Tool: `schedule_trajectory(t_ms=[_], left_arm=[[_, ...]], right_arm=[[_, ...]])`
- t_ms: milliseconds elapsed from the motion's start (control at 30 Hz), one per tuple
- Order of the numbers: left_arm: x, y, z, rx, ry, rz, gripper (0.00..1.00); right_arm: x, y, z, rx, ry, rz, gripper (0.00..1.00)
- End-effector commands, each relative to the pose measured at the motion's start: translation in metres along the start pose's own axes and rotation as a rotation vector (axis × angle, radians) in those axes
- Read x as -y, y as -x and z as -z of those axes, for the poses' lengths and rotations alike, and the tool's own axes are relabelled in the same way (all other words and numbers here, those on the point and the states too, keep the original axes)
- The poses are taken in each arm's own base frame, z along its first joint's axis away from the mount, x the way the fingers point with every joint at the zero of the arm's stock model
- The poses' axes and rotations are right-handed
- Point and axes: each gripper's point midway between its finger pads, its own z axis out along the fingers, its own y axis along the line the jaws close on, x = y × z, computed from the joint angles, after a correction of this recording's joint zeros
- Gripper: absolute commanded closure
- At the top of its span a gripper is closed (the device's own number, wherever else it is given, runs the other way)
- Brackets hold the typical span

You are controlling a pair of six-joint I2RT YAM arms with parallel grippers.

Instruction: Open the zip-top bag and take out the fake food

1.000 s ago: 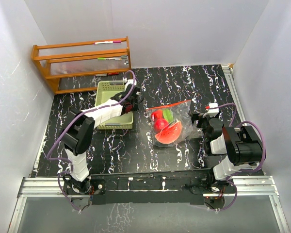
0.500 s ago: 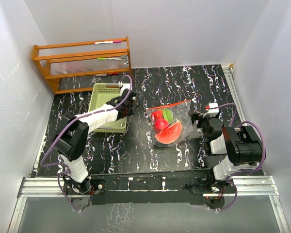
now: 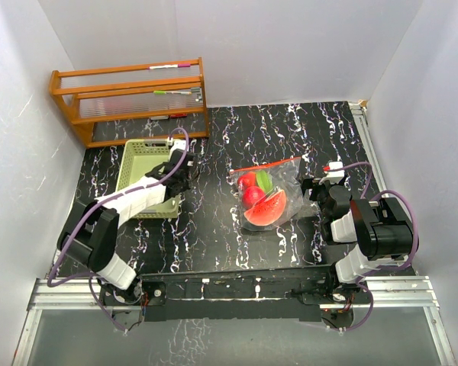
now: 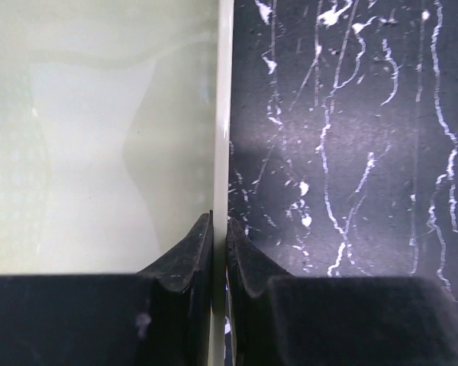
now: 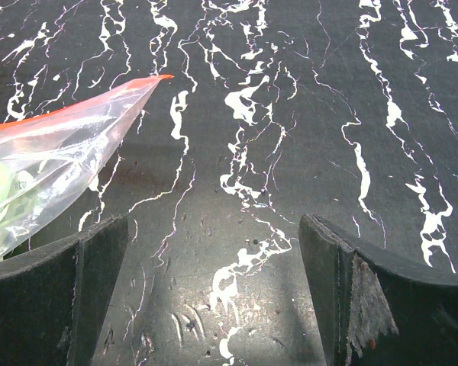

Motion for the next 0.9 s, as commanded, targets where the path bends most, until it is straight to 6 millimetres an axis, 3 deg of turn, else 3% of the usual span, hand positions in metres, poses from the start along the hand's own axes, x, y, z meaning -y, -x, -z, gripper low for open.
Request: schedule_trajectory(t_ms=[0,367,533,600,800,867], left_arm=[[-0.017,0.01,0.009,0.052,0.034,-0.015,1.0],[-0.027,0.008,0.008,0.056,0.092,0.01,0.99],[-0.023,0.019,0.018,0.08,0.058,0.06,0.44],[-0.025,0.026,0.025,0.1,0.061,0.085,0.31],[-0.035,0.044,0.05,0.143,0.078,0.151,0.26],[-0.04,0.054,0.064,0.19,0.069,0.209,0.26]], right_arm=[[0.0,0.021,-0.006,0.073,0.007,0.013,0.02],[0.0,0.021,-0.006,0.073,0.007,0.013,0.02],[-0.001,0.02,-0.007,0.07,0.01,0.011,0.02],[-0.001,0.02,-0.007,0.07,0.011,0.011,0.02],[0.005,0.028,-0.008,0.069,-0.027,-0.004,0.02],[0.01,0.039,-0.008,0.059,-0.057,-0.025,0.02]])
